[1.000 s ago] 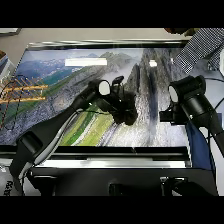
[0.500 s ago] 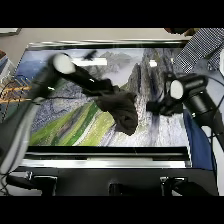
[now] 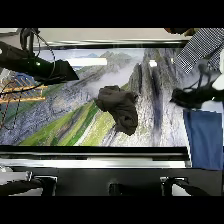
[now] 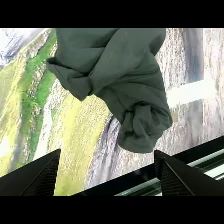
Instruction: Fold the clothes and pants, and hang the long-sleeved shirts on hangers.
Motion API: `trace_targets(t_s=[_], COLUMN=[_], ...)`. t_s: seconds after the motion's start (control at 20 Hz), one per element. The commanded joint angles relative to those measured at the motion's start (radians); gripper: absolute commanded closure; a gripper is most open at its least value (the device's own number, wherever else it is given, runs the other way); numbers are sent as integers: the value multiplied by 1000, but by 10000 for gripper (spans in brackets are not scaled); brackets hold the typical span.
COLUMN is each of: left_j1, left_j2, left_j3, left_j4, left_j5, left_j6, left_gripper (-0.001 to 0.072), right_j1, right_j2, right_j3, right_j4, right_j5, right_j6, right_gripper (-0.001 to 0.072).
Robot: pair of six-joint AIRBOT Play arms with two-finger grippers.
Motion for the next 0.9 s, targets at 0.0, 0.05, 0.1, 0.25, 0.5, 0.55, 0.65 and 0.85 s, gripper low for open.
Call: trace_targets(t_s=[0.0,0.05,0.1,0.25,0.5,0.55,0.65,0.85], left_j1=[-7,-7,-7,-7,-7,-7,-7,-6], left_j2=[-6,-14,-25,-57,-85,-89,-93,-93], left_j3=[0,-1,-1,-1,-3,-3,-3,-4], left_j4=[3,3,3,2,3,3,3,28], left_j5=[-14,-13,-13,-10,-10,-10,-10,-12], left_j6=[9,8,4,5,6,18,59,106], left_gripper=[42,42,41,34,34,34,34,35], right_j1=[-50,-22,12,114,227,244,274,299], right_j2=[-40,-41,-41,-56,-172,-192,-203,-201], right_j3=[-263,-313,-348,-396,-396,-396,-396,-394], right_j4=[502,531,520,476,496,496,493,497], right_j5=[-41,-76,-123,-279,-325,-335,-375,-418], right_j6=[-206,-240,-245,-207,-188,-184,-158,-144], right_gripper=[360,354,345,350,348,349,352,661])
